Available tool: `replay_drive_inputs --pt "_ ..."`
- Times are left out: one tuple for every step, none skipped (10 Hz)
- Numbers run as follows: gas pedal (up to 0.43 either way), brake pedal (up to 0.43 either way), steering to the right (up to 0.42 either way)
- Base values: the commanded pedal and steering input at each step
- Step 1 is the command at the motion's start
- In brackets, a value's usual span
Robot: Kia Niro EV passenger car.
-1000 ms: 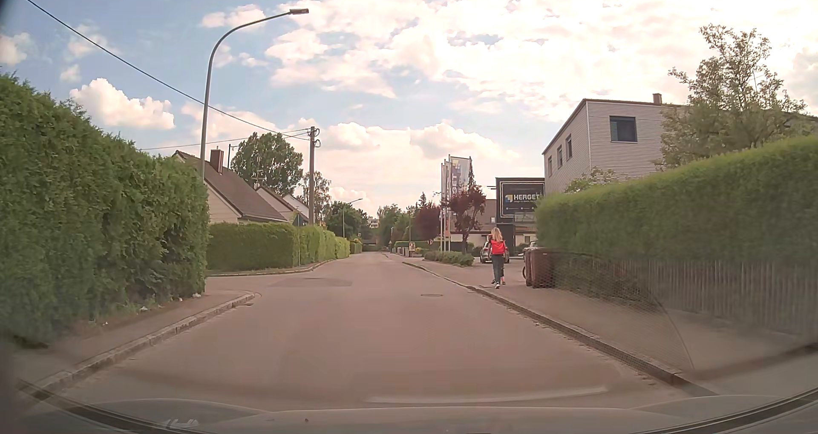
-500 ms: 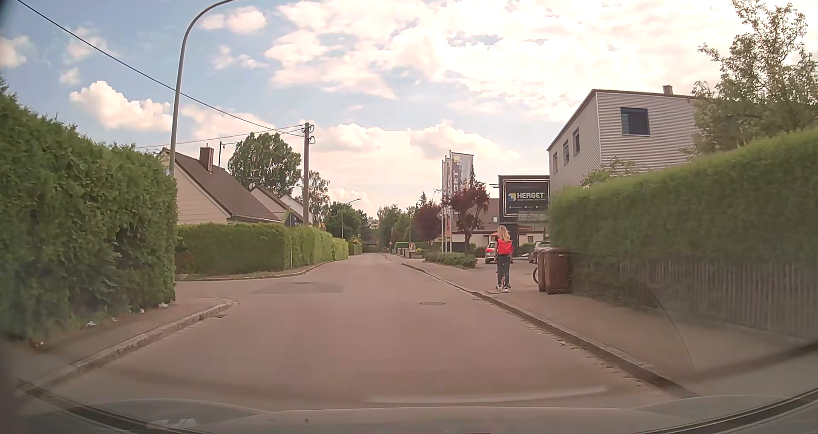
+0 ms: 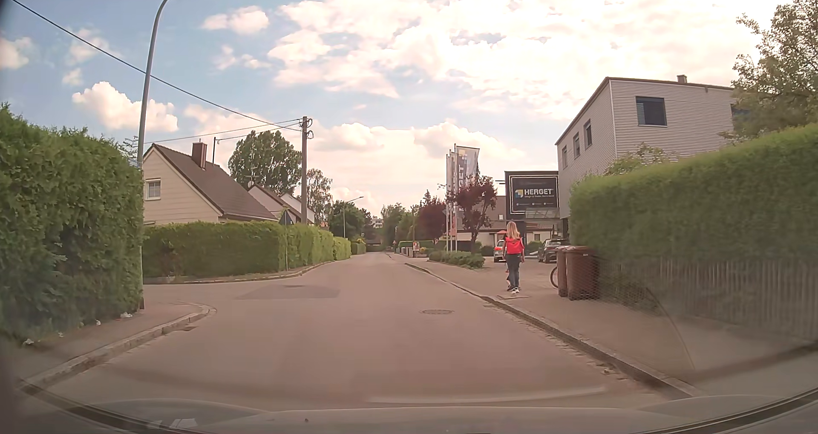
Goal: Follow the waypoints while adhering to traffic rules and regulations
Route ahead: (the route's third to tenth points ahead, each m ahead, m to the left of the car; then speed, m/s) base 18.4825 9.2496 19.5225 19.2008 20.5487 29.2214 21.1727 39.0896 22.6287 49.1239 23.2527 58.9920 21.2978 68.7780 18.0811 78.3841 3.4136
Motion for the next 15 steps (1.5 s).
replay_drive_inputs --pt "0.028 0.018 -0.029" --pt "0.0 0.024 -0.029" --pt "0.0 0.024 -0.028" --pt "0.0 0.024 -0.028" --pt "0.0 0.024 -0.026" --pt "0.0 0.024 -0.021" --pt "0.0 0.024 -0.023" --pt "0.0 0.03 -0.03" --pt "0.0 0.043 -0.037" --pt "0.0 0.049 -0.042" --pt "0.0 0.055 -0.042" --pt "0.0 0.055 -0.042" --pt "0.0 0.055 -0.042" --pt "0.0 0.055 -0.044" --pt "0.0 0.055 -0.049"
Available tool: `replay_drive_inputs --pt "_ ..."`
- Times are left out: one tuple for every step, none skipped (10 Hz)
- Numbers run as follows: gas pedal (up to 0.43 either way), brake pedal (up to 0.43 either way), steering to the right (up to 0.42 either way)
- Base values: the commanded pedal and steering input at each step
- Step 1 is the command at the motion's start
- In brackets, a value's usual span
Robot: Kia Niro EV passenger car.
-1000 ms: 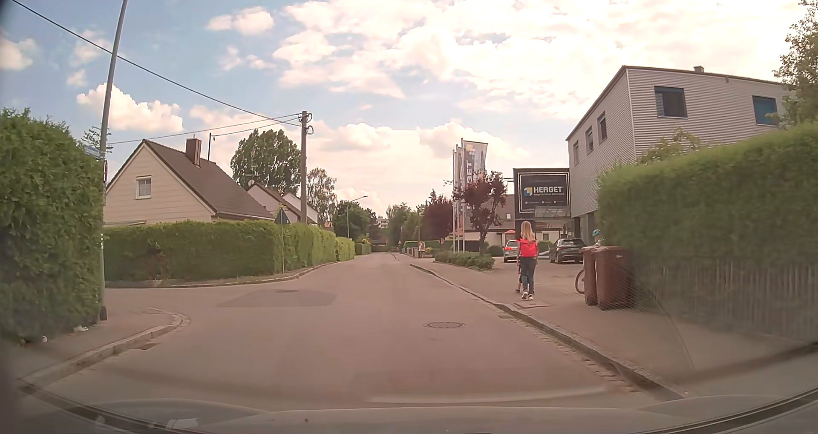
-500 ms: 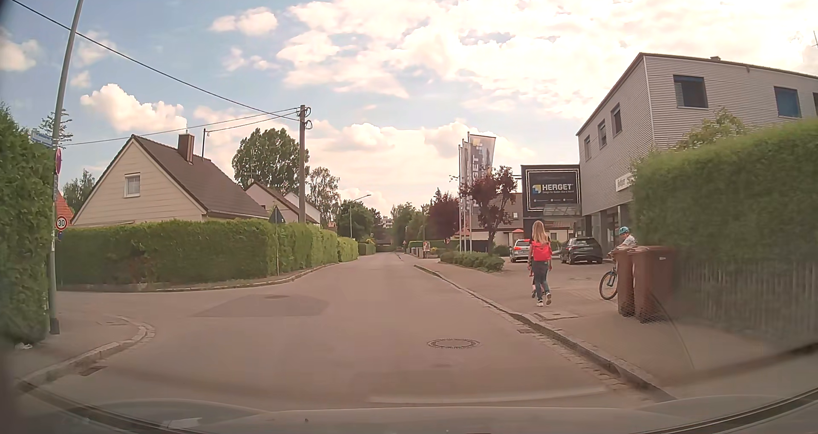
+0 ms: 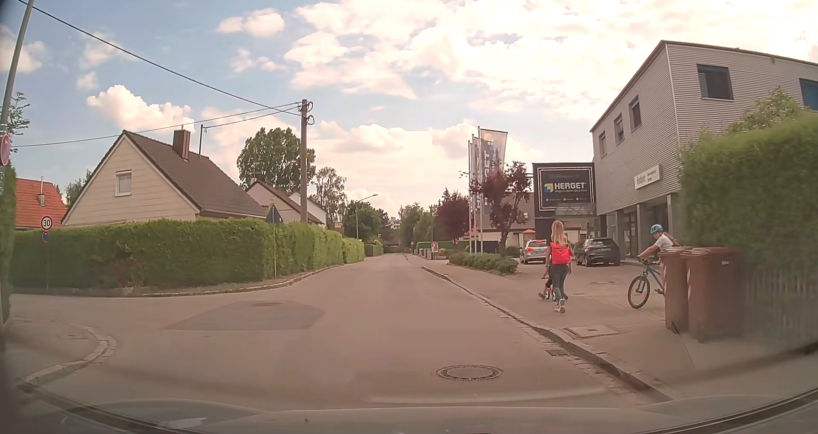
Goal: Follow the waypoints while adhering to traffic rules and regulations
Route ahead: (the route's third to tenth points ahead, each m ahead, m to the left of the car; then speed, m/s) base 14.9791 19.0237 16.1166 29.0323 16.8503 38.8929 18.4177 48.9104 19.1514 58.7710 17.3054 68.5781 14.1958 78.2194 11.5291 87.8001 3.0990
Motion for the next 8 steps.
replay_drive_inputs --pt "0.0 0.055 -0.059" --pt "0.0 0.049 -0.069" --pt "0.0 0.055 -0.079" --pt "0.0 0.049 -0.081" --pt "0.0 0.018 -0.077" --pt "0.0 0.018 -0.07" --pt "0.0 0.018 -0.058" --pt "0.0 0.018 -0.048"
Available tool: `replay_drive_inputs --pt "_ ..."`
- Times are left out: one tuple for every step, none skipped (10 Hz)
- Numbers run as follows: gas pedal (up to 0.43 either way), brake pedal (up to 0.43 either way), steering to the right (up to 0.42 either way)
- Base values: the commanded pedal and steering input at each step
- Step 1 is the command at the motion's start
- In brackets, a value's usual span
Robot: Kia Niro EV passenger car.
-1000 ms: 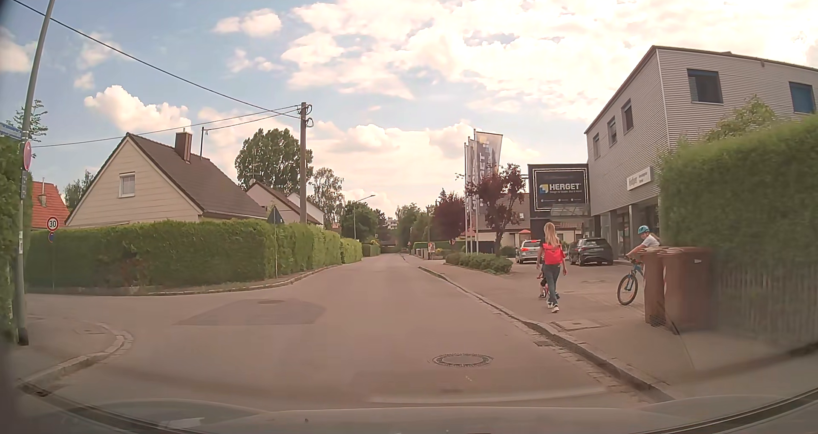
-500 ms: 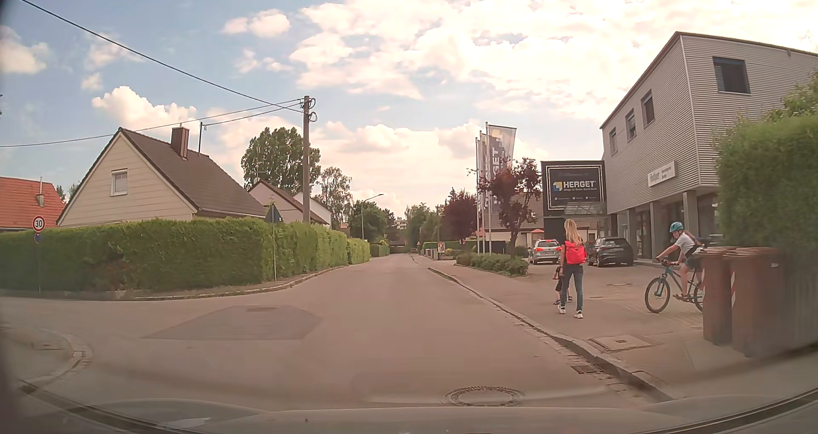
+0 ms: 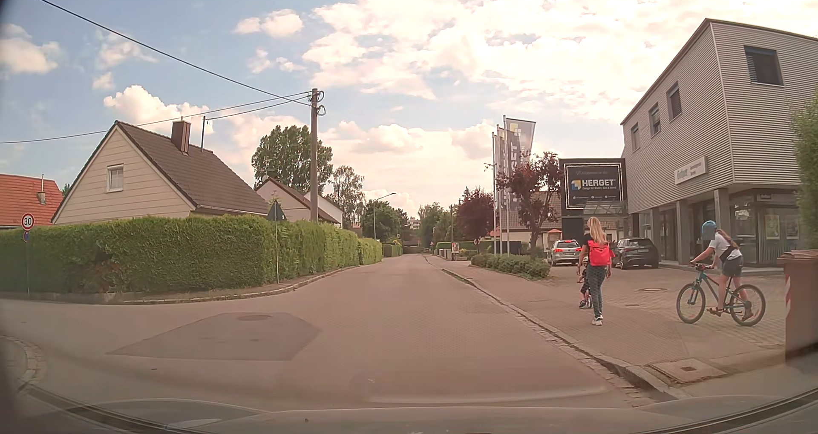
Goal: Follow the waypoints while adhering to traffic rules and regulations
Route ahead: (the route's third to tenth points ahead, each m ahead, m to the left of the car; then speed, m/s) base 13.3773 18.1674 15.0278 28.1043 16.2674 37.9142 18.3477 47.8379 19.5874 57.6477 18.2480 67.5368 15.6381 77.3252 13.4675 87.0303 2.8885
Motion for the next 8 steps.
replay_drive_inputs --pt "0.0 0.018 -0.043" --pt "0.0 0.024 -0.042" --pt "0.0 0.024 -0.041" --pt "0.0 0.024 -0.038" --pt "0.0 0.024 -0.038" --pt "0.0 0.024 -0.044" --pt "0.0 0.018 -0.057" --pt "0.0 0.018 -0.074"
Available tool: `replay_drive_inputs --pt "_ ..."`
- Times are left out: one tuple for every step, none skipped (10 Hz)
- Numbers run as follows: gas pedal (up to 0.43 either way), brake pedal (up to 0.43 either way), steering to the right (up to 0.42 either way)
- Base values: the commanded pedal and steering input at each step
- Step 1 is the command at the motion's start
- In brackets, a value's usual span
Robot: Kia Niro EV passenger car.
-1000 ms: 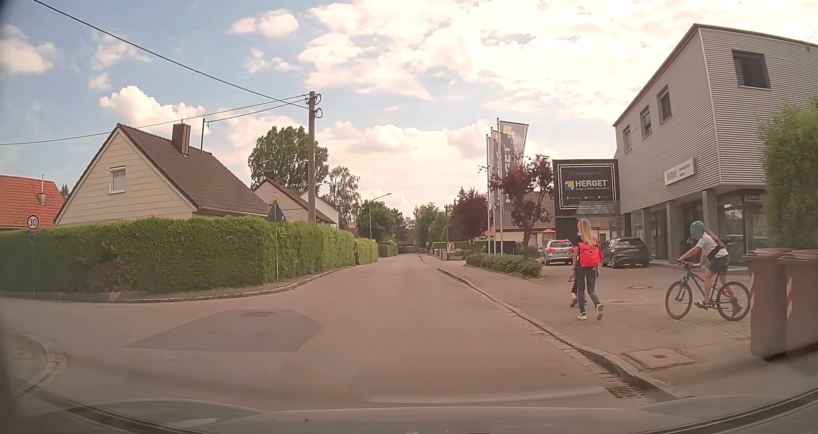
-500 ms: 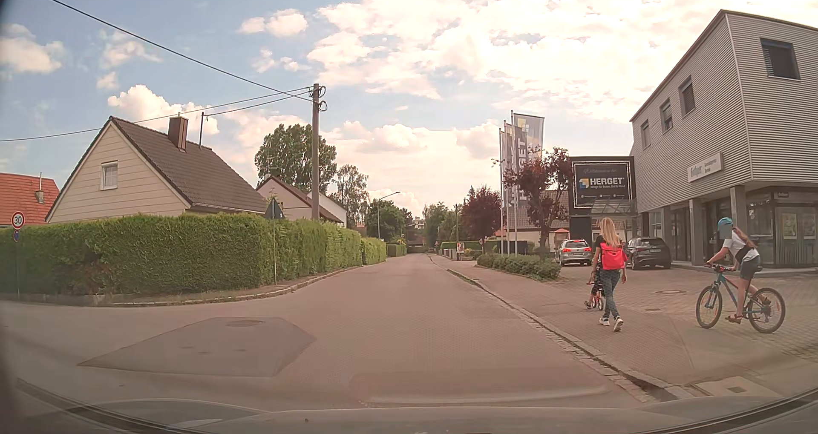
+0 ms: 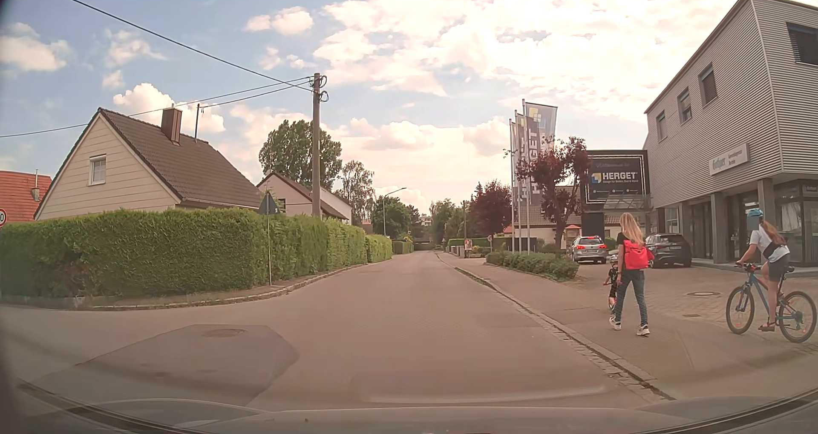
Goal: Follow the waypoints while adhering to traffic rules and regulations
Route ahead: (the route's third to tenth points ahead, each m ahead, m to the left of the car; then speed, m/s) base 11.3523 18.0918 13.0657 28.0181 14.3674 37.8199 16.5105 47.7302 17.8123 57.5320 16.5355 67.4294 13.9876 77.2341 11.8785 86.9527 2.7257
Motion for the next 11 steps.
replay_drive_inputs --pt "0.008 0.018 -0.103" --pt "0.047 0.024 -0.133" --pt "0.047 0.024 -0.15" --pt "0.059 0.024 -0.173" --pt "0.059 0.024 -0.204" --pt "0.059 0.018 -0.236" --pt "0.059 0.024 -0.268" --pt "0.059 0.018 -0.296" --pt "0.059 0.018 -0.32" --pt "0.059 0.018 -0.336" --pt "0.059 0.018 -0.36"
